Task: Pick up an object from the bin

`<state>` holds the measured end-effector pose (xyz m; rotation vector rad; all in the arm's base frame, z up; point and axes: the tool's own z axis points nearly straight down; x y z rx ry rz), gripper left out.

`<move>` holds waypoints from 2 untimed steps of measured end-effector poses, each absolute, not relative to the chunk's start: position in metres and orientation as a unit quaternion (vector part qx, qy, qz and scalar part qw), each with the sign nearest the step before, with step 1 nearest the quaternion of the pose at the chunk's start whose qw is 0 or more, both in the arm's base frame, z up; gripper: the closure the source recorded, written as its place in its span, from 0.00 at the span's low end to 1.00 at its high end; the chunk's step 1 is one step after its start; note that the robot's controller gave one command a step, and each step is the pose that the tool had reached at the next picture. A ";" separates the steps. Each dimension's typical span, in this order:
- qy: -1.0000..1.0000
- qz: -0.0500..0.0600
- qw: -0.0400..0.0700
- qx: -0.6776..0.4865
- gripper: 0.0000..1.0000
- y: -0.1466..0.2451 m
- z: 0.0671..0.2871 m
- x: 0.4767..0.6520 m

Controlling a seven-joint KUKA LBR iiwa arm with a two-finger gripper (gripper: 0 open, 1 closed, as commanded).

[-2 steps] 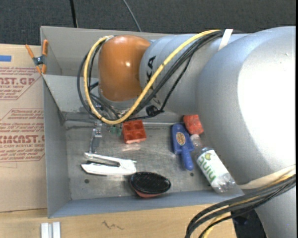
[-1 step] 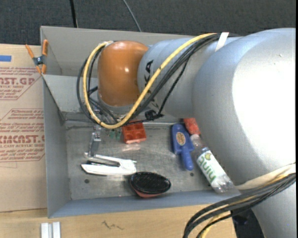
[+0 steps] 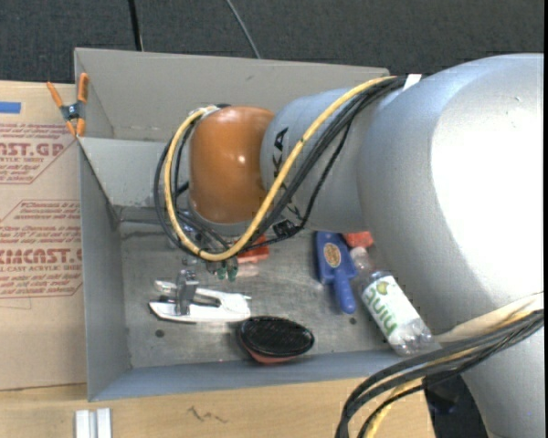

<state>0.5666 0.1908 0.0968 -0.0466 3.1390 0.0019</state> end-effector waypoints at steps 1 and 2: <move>0.999 0.000 -0.001 0.044 1.00 0.192 0.123 0.482; 0.999 0.000 -0.001 0.045 0.00 0.192 0.123 0.482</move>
Offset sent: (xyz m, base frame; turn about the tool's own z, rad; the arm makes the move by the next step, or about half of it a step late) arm 0.0000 0.0000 0.0000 0.0000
